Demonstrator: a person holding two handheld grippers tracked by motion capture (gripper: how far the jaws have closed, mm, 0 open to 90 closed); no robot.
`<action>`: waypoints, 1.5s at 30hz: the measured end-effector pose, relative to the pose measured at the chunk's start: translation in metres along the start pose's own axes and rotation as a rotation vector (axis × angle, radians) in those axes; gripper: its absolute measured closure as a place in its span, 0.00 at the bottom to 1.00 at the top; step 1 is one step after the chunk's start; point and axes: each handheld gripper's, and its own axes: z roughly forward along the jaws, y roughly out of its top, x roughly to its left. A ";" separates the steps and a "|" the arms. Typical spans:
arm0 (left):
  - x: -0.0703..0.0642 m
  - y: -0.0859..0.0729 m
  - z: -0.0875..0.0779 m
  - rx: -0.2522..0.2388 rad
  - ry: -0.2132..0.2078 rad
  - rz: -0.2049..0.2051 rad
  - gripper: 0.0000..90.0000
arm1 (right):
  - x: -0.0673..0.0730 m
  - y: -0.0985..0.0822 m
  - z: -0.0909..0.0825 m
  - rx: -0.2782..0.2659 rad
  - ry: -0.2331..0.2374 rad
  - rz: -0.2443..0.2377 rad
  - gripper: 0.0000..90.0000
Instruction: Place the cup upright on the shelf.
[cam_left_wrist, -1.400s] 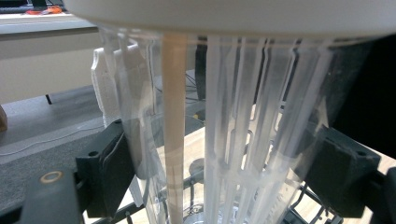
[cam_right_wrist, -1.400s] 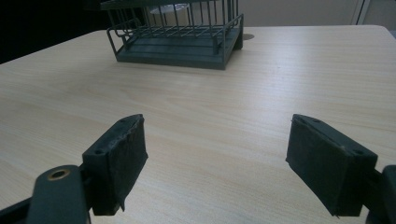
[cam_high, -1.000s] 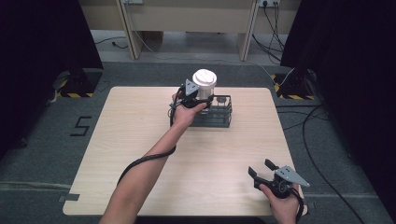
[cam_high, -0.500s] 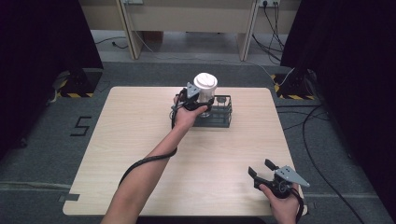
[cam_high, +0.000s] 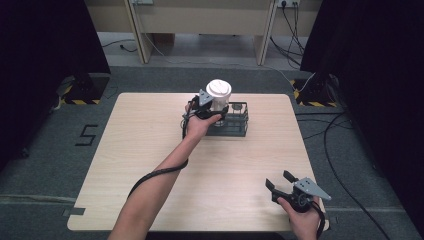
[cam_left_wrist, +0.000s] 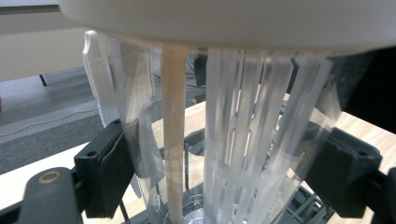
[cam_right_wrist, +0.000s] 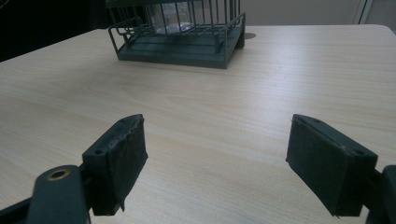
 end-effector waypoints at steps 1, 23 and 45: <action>0.000 0.000 -0.001 0.002 0.001 0.002 0.18 | 0.000 0.000 0.000 0.000 0.000 0.001 0.23; 0.002 0.001 -0.030 -0.014 -0.003 0.039 0.16 | -0.001 0.000 0.000 0.003 0.002 0.014 0.22; 0.006 -0.008 -0.084 -0.025 -0.037 0.068 0.16 | 0.000 0.000 0.001 0.007 -0.004 0.016 0.23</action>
